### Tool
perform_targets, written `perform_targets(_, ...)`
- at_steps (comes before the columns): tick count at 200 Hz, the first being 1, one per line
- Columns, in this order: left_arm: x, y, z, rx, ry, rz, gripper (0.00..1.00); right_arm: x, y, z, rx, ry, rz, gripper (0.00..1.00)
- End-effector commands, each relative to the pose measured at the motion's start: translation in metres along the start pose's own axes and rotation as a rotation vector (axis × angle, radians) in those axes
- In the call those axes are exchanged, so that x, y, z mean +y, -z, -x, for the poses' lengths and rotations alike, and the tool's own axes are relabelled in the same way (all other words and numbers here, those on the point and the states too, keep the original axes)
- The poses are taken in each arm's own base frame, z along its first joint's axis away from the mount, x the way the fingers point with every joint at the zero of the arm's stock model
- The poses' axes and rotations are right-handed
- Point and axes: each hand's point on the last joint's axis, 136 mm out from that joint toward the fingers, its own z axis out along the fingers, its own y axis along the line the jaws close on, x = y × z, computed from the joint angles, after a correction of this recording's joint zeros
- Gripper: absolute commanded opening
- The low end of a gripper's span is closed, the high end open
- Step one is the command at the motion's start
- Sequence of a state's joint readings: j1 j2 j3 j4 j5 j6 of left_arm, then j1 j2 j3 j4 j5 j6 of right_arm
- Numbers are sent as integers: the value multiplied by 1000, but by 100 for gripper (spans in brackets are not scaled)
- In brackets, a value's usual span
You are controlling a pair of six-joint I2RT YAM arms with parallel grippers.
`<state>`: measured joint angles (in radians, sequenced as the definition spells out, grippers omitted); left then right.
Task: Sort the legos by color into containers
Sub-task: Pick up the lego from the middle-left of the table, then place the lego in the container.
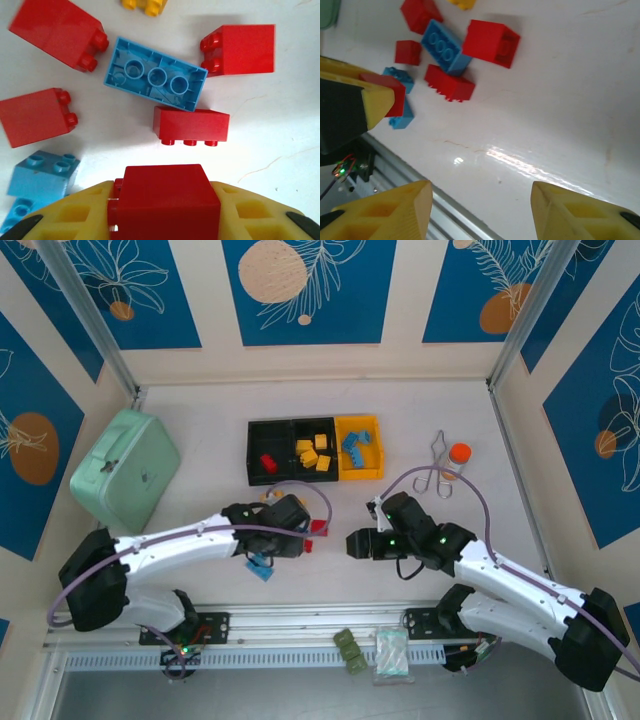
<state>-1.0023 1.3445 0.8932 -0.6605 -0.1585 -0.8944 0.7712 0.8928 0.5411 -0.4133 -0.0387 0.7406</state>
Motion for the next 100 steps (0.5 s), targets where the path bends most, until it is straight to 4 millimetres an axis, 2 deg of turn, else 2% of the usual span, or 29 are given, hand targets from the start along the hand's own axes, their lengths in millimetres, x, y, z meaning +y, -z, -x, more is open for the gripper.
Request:
perform_targets(1, 10, 22, 19, -44, -31, 33, 35, 20, 2, 0, 2, 47, 90, 55)
perform_targets(27, 17, 41, 53, -107, -35, 34, 34, 27, 3, 10, -19, 60, 89, 55)
perform_targets(50, 24, 50, 87, -146, -28, 31, 34, 29, 2, 17, -34, 60, 83, 55)
perform_targets(100, 43, 41, 158, -170, -55, 109, 34, 32, -5, 22, -33, 51, 76, 55)
